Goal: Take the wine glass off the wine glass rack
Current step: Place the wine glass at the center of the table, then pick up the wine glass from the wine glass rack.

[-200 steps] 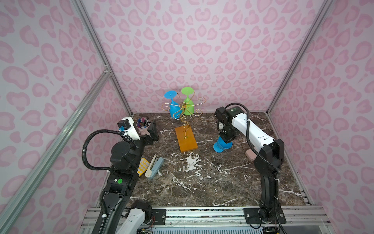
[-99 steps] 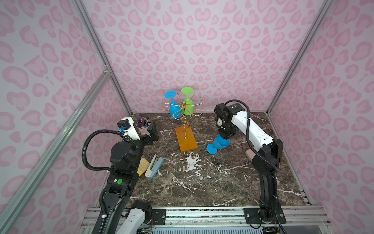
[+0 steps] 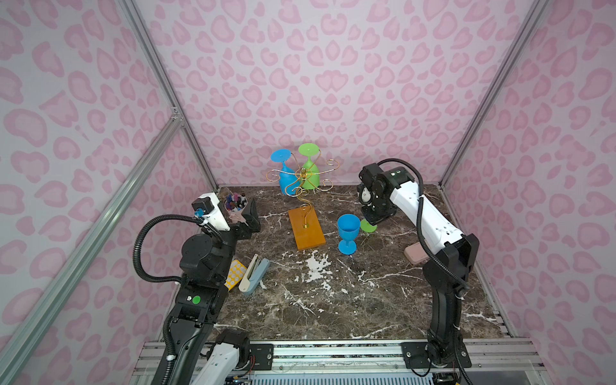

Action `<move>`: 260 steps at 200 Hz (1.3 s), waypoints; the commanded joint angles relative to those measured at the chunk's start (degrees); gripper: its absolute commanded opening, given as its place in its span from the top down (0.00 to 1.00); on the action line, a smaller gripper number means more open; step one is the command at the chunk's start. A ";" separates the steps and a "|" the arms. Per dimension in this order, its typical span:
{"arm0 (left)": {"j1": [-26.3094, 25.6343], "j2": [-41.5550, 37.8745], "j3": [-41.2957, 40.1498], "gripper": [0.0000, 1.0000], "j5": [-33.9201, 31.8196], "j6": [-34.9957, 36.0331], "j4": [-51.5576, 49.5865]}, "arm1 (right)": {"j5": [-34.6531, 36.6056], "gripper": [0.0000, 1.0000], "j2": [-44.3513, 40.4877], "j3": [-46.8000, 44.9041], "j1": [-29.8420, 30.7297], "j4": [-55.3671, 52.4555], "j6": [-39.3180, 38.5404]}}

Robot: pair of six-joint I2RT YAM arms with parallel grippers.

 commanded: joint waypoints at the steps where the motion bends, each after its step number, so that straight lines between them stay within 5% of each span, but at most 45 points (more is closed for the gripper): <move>1: 0.02 -0.07 0.13 0.00 -0.68 -0.10 1.69 | -3.48 0.79 -1.12 -0.04 0.47 2.68 0.93; 69: 2.28 4.14 3.48 0.02 -2.38 -6.43 -1.81 | -3.39 0.65 -14.98 -11.52 1.07 19.28 4.53; 115: 17.24 15.34 9.63 0.03 21.58 -25.62 0.67 | -1.98 0.36 -34.71 -31.49 0.64 43.91 6.12; 191: 23.22 42.05 29.57 0.14 52.05 -37.24 2.92 | -6.01 0.18 -46.09 -41.80 -1.98 58.18 8.42; 260: 20.41 58.08 41.78 0.28 58.97 -39.45 1.80 | -6.54 0.12 -49.52 -45.99 -2.78 60.57 8.08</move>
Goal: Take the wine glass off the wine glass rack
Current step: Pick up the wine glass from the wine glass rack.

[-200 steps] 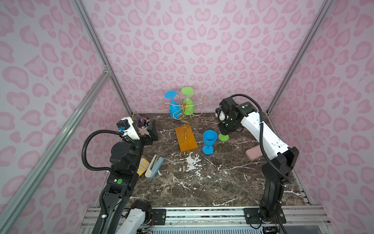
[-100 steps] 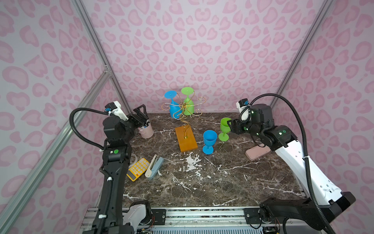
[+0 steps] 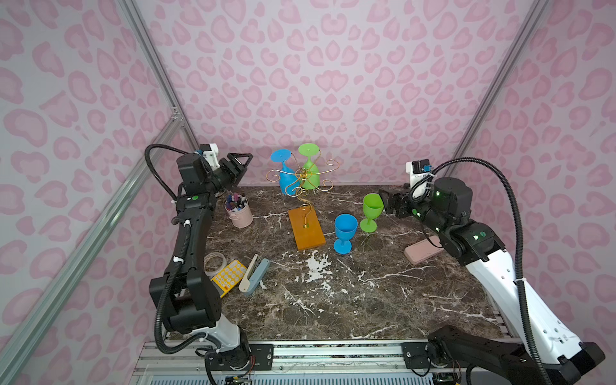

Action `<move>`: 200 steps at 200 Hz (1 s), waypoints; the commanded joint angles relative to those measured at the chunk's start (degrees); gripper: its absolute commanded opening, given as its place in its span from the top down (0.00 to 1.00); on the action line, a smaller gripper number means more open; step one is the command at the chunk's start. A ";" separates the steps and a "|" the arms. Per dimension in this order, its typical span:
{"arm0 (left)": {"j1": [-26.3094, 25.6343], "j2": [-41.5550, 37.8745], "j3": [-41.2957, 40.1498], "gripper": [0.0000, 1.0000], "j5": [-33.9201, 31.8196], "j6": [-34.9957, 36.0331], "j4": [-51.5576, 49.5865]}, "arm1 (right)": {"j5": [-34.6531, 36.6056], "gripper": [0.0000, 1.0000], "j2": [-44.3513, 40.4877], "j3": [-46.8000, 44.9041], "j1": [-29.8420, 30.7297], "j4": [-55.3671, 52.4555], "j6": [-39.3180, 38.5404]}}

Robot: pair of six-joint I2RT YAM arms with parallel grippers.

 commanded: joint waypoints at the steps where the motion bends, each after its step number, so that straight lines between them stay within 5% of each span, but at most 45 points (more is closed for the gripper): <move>1: -1.69 4.07 4.08 0.28 4.83 -0.61 0.30 | -1.02 0.12 -0.41 -1.02 -0.10 2.37 0.13; 81: -5.24 14.41 12.87 0.35 3.33 -1.97 0.60 | -3.61 0.08 -3.36 -4.85 -0.14 5.39 1.60; 117: -6.74 18.03 16.77 0.45 4.54 -3.14 0.70 | -3.40 0.03 -3.90 -5.46 -0.11 5.18 1.62; 200: -7.95 20.01 17.49 0.57 3.51 -4.35 1.08 | -3.05 0.02 -4.71 -6.25 -0.12 4.92 0.84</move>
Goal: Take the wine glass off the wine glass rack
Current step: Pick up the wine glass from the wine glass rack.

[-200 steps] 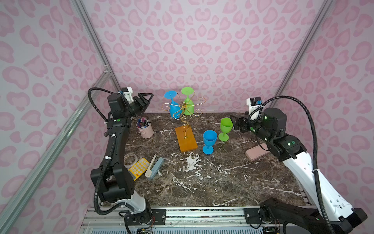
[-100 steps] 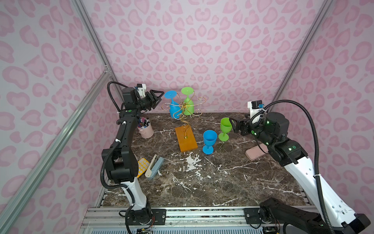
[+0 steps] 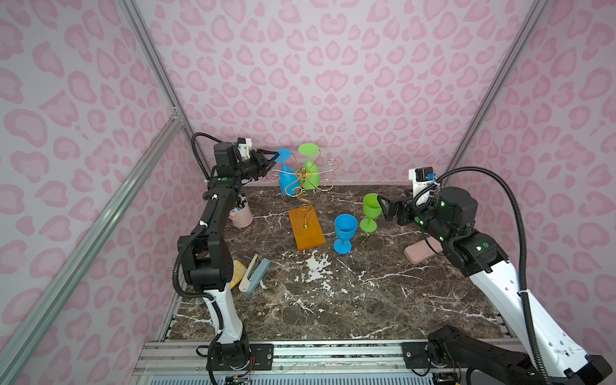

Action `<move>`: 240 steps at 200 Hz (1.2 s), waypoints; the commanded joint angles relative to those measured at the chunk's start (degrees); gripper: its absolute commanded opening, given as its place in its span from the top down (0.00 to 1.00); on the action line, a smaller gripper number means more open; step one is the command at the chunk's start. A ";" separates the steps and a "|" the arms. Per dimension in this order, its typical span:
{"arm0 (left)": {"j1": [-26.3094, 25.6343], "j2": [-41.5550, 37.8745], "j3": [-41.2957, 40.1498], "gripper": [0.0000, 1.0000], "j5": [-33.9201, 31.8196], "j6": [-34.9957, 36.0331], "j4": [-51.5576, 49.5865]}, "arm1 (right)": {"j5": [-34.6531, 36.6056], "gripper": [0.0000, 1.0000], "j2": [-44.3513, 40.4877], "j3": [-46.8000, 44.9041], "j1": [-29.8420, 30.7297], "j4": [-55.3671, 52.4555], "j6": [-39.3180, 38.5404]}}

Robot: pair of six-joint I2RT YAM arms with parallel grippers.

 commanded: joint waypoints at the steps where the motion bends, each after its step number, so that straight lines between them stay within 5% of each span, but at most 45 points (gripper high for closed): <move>1: -0.14 0.51 0.90 0.58 0.19 -0.79 1.54 | 0.06 0.02 -0.23 -0.38 0.00 1.49 -0.63; 20: -0.26 0.56 1.26 0.70 0.36 -1.34 1.92 | -0.01 0.02 -0.16 -0.49 -0.06 1.57 -0.87; 240: -0.35 1.31 3.25 0.87 3.83 -7.49 6.91 | -0.07 0.02 -1.98 -2.85 -0.08 1.47 -0.38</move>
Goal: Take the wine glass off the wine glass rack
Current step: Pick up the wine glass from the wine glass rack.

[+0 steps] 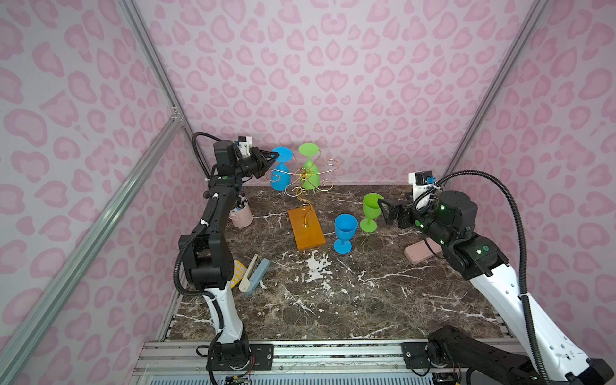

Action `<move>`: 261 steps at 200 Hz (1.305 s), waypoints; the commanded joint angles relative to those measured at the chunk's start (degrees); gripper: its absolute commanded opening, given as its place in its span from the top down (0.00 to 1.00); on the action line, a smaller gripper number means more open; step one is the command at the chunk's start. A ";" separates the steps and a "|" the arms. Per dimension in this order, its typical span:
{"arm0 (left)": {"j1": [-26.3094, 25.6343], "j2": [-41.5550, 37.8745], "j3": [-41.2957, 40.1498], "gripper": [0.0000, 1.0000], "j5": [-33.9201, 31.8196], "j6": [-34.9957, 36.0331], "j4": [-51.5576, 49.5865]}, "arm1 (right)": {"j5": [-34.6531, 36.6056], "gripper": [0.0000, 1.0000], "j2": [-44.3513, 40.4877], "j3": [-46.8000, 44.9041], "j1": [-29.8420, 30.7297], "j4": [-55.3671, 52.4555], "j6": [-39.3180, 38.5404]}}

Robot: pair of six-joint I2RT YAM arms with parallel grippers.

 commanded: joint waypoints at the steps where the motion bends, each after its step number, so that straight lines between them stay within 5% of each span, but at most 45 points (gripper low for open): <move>1: 0.09 0.35 1.27 0.87 1.47 -1.92 4.19 | -0.02 0.02 -0.39 -0.63 -0.04 1.43 0.06; 261: -0.59 2.70 2.95 0.96 4.11 -7.79 8.50 | 0.80 0.02 -3.38 -1.64 -0.04 0.91 0.85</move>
